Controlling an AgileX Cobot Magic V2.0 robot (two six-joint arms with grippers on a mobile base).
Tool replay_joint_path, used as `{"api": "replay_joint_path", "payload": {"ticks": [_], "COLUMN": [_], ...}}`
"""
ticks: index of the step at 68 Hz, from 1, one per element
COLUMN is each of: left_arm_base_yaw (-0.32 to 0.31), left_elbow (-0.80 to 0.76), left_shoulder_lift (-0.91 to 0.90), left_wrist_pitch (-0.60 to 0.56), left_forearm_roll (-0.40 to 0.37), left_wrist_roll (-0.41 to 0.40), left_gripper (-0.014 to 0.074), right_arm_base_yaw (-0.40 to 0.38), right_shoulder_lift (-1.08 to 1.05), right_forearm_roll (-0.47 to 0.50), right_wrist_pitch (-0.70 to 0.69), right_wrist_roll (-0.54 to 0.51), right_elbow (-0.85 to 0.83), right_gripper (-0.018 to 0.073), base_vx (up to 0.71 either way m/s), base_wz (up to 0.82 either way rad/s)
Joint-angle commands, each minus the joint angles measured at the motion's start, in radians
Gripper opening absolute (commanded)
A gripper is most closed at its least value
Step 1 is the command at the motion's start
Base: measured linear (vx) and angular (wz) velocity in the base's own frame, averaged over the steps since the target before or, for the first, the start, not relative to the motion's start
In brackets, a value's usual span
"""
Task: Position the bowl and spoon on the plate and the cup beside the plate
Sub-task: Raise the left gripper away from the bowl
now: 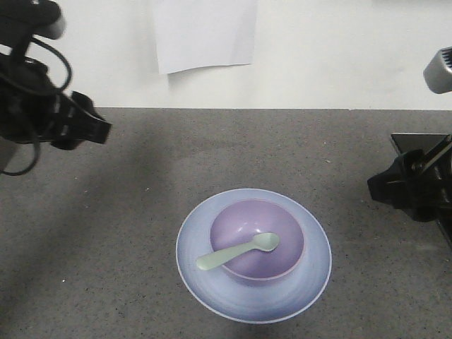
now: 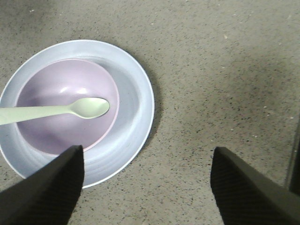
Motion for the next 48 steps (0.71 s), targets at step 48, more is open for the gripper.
{"api": "replay_joint_path", "payload": {"ticks": [48], "left_arm_base_yaw": [0.548], "left_elbow": [-0.027], "left_shoulder_lift": [0.057], "left_wrist_pitch": [-0.099], "left_forearm_roll": [0.311], "left_wrist_roll": [-0.256], "left_gripper": [0.0427], "right_arm_base_yaw": [-0.003], "right_shoulder_lift": [-0.087], "right_forearm_roll": [-0.021], "right_wrist_pitch": [-0.022], "right_wrist_roll": [0.0], "right_elbow": [-0.027], "right_gripper": [0.0532], "base_vx": [0.0], "base_wz": [0.0]}}
